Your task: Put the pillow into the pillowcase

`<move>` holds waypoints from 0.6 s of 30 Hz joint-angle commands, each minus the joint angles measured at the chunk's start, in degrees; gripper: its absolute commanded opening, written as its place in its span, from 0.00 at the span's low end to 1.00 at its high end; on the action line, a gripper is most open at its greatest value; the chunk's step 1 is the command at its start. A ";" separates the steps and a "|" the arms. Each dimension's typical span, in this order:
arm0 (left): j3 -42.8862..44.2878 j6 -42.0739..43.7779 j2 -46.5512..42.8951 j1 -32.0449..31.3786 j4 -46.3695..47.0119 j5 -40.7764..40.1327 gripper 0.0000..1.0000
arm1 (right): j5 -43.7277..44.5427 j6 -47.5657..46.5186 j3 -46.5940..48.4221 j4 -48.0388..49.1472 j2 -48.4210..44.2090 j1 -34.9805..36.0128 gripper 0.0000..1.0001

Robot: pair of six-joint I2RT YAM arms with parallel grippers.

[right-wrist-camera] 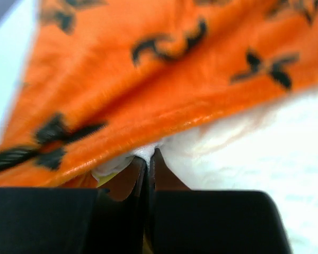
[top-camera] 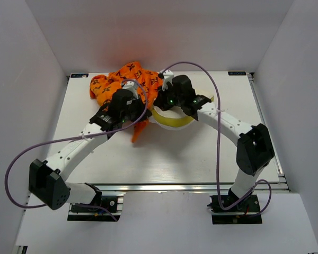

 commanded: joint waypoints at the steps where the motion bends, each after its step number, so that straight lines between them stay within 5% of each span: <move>1: 10.90 -5.45 2.03 -4.79 3.72 12.28 0.00 | 4.01 0.12 -6.56 14.10 -2.97 2.03 0.00; 6: 14.80 -6.34 2.94 -5.94 1.36 11.25 0.00 | 5.25 -2.33 -9.92 16.04 -2.53 5.46 0.00; 12: -8.56 -11.51 -5.06 -4.27 5.99 6.93 0.00 | 3.24 -7.95 -14.75 15.95 -0.60 5.38 0.00; 14: -13.31 -15.02 -7.16 -4.18 7.58 5.43 0.07 | 1.30 -12.52 -16.86 15.69 -1.30 5.21 0.11; 15: -16.64 -15.56 -7.52 -4.18 8.55 4.82 0.24 | -2.80 -14.27 -17.57 15.17 -1.65 4.60 0.22; 16: -17.46 -16.09 -7.70 -4.10 8.03 4.12 0.36 | -4.93 -15.86 -18.36 14.64 -2.78 4.15 0.43; 18: -17.56 -16.36 -8.05 -4.09 5.06 1.40 0.55 | -12.19 -20.17 -20.55 13.85 -4.54 1.97 0.62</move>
